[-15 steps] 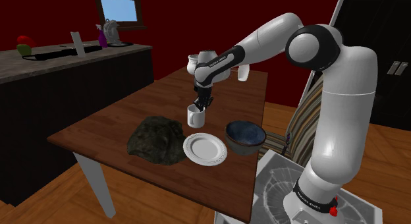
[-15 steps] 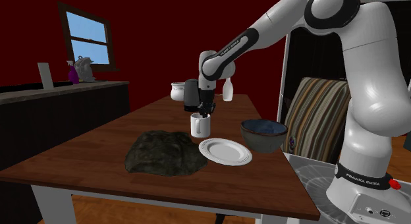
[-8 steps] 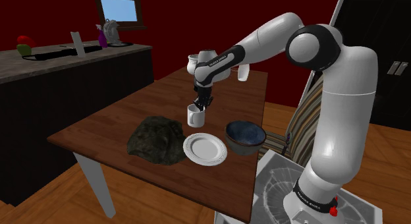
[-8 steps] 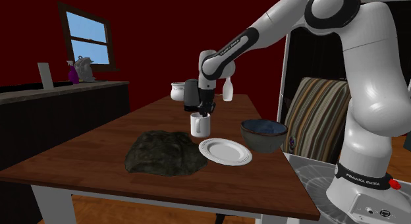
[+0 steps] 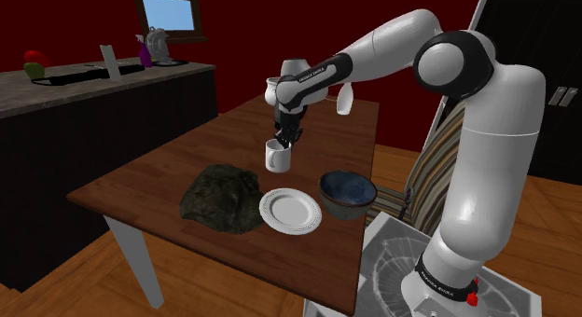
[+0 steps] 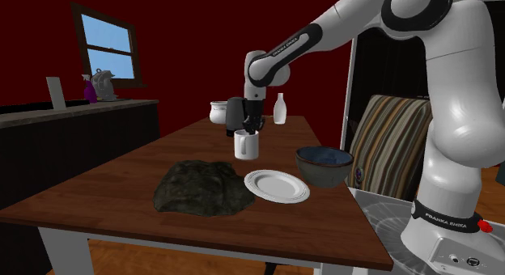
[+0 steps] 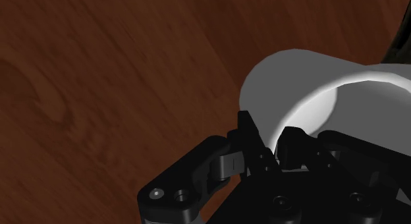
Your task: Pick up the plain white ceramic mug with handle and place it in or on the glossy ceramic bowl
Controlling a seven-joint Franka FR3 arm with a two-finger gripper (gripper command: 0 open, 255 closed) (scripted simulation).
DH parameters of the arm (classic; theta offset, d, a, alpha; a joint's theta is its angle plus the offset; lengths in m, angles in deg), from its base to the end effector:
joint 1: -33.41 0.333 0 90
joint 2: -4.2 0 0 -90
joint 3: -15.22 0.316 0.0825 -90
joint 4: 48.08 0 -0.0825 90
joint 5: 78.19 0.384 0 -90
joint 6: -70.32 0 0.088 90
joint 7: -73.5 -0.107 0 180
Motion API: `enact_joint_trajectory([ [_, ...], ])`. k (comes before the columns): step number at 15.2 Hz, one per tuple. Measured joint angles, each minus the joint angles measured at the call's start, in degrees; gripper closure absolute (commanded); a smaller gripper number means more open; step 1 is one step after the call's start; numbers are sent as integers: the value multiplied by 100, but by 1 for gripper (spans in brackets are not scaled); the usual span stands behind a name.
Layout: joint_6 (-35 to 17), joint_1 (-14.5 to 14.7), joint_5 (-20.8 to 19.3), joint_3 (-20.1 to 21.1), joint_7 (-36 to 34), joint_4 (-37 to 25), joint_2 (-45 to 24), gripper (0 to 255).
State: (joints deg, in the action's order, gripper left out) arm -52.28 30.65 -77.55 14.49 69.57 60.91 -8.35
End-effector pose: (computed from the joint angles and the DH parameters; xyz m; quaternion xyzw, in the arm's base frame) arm 0.6085 -0.0363 0.3876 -0.9977 0.0675 -0.0092 0.0034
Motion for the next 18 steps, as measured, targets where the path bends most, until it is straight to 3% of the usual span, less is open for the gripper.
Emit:
enact_joint_trajectory([
  [18, 1304, -2, -10, -4, -11, -939, 366, 255],
])
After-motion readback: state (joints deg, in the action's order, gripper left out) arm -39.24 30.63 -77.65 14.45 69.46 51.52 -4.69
